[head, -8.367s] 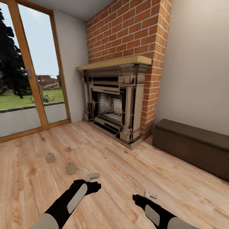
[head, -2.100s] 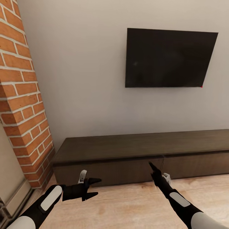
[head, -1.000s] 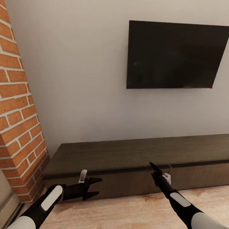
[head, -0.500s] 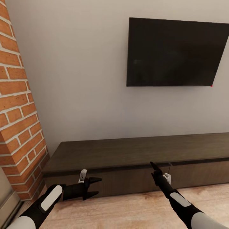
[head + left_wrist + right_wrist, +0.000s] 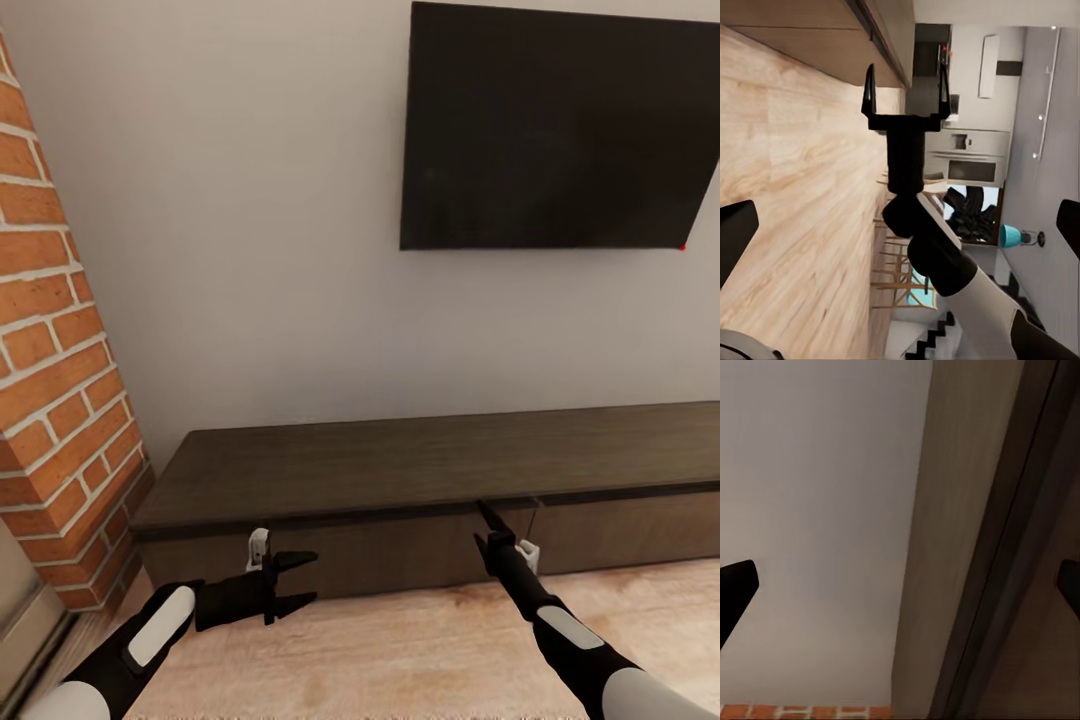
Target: Place each of the two pumpkins and all three candles from the living room inside a cabinet in the living room (use any cabinet), then make sure every cabinet is closed, and position the cauldron so it is next to a table in the living room.
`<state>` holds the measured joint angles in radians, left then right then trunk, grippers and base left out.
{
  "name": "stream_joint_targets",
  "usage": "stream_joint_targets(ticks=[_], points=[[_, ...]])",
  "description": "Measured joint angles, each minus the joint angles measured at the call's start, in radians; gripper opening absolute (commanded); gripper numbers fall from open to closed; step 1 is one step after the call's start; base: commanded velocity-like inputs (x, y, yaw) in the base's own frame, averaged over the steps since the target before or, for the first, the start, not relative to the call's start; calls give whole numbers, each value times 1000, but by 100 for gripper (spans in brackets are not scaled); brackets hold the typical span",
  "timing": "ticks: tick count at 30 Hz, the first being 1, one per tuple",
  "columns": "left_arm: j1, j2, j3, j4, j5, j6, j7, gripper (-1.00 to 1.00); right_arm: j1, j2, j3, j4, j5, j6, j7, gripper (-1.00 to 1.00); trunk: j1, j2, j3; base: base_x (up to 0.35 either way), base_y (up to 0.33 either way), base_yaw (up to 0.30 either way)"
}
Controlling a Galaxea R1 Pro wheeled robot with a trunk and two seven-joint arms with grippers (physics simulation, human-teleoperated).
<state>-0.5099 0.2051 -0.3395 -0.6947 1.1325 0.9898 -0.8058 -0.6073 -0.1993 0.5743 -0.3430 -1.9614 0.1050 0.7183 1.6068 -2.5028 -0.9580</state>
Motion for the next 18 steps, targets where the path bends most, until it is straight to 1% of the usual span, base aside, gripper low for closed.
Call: stream_joint_targets(ticks=[2, 4, 18], points=[[0, -1, -3, 0, 0, 0, -4, 100, 0, -1, 0, 0, 0, 23, 28, 100, 1, 0, -8, 0, 0, 0], [0, -1, -6, 0, 0, 0, -6, 100, 0, -3, 0, 0, 0, 39, 43, 100, 2, -1, -15, 0, 0, 0], [0, -2, -8, -2, 0, 0, -7, 100, -1, -9, 1, 1, -2, 50, 73, 100, 8, -4, -70, 0, 0, 0]])
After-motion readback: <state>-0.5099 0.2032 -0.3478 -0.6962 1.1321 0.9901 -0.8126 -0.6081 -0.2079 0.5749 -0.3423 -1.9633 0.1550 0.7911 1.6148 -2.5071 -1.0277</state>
